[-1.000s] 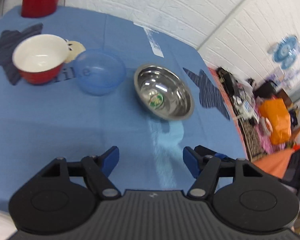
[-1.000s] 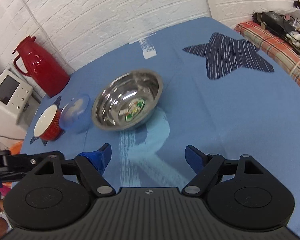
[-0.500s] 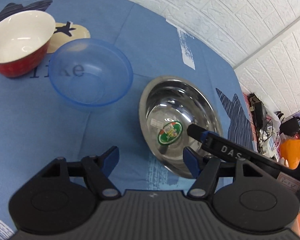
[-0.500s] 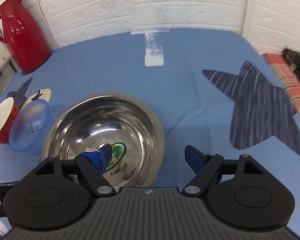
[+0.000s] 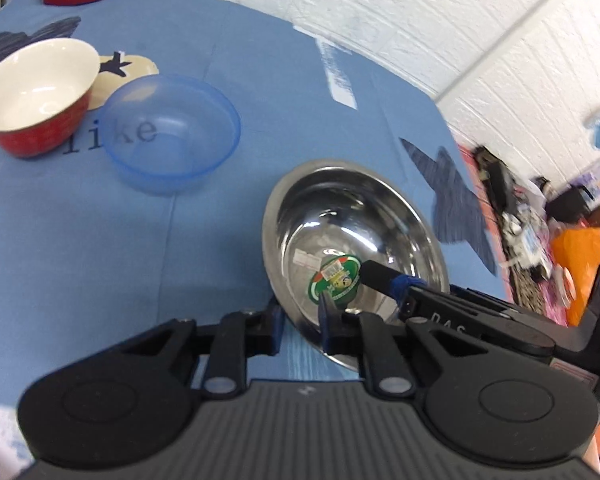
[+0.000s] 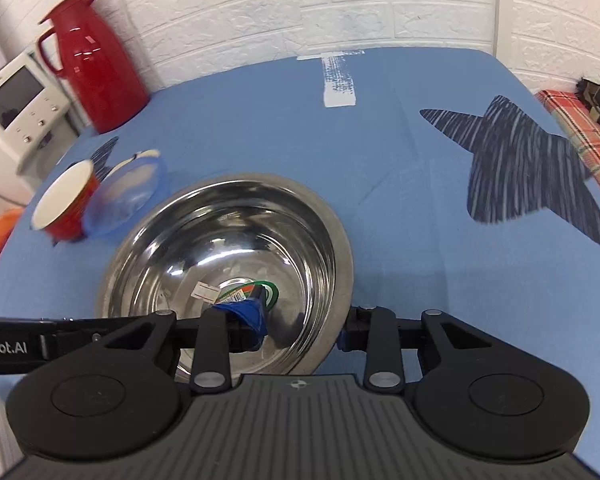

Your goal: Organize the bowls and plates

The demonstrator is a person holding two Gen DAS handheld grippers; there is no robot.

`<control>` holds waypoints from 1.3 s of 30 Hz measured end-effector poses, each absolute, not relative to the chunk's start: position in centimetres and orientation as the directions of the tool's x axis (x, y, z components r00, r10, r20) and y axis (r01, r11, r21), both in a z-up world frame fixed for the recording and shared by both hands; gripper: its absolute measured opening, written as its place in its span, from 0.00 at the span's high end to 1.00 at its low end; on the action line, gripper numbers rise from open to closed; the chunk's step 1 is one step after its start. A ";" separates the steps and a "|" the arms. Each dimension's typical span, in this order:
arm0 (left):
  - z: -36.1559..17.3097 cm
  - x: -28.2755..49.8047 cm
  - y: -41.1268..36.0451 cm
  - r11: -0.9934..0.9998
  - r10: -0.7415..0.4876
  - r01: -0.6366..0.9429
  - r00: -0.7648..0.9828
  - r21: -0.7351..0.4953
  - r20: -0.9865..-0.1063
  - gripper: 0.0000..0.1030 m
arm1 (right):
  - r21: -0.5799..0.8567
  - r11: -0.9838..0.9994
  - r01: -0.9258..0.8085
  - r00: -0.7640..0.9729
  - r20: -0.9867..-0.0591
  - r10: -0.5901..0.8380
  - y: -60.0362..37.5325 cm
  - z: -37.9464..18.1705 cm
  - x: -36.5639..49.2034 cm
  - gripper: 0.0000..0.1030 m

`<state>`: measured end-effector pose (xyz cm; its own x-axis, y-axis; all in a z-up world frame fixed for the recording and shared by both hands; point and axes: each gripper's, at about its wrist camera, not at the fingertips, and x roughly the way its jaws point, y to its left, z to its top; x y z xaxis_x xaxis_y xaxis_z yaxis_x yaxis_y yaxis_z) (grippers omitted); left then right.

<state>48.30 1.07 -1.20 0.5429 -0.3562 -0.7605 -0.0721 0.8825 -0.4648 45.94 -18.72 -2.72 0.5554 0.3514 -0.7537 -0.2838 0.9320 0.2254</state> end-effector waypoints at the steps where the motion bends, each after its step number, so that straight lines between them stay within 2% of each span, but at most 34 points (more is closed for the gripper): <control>1: -0.8 46.9 1.1 0.886 -0.360 -0.058 0.541 -0.461 -0.760 0.88 | 0.224 0.929 -0.293 0.552 -0.754 0.356 -18.7 -2.4 44.5 0.83; 8: 0.0 35.0 2.9 0.877 -0.420 0.019 0.516 -0.480 -0.747 0.87 | 0.219 0.906 -0.361 0.535 -0.747 0.394 -17.6 -1.3 32.5 0.79; 14: -0.8 27.1 4.2 0.874 -0.453 0.087 0.502 -0.478 -0.737 0.87 | 0.222 0.897 -0.383 0.531 -0.742 0.410 -16.0 -2.2 25.8 0.77; 27: -3.4 24.7 3.6 0.886 -0.444 0.103 0.473 -0.453 -0.761 0.86 | 0.252 0.907 -0.339 0.487 -0.777 0.398 -16.0 -5.2 24.1 0.73; 28: -3.7 24.8 3.8 0.886 -0.443 0.093 0.465 -0.455 -0.767 0.83 | 0.260 0.903 -0.343 0.494 -0.768 0.409 -16.0 -5.2 23.9 0.73; 29: -3.9 25.1 3.9 0.884 -0.445 0.086 0.456 -0.459 -0.771 0.71 | 0.270 0.897 -0.351 0.480 -0.770 0.420 -16.0 -5.2 24.0 0.73; 31: -4.3 25.4 4.2 0.877 -0.457 0.073 0.436 -0.476 -0.775 0.54 | 0.283 0.897 -0.339 0.468 -0.777 0.422 -16.4 -5.0 24.0 0.73; 35: -3.6 25.6 5.0 0.853 -0.502 0.094 0.417 -0.513 -0.758 0.52 | 0.341 0.900 -0.270 0.498 -0.751 0.434 -18.8 -4.1 24.0 0.72; 39: -0.3 25.5 7.5 0.826 -0.545 0.130 0.432 -0.548 -0.719 0.50 | 0.386 0.891 -0.239 0.543 -0.708 0.452 -21.0 -2.2 24.4 0.71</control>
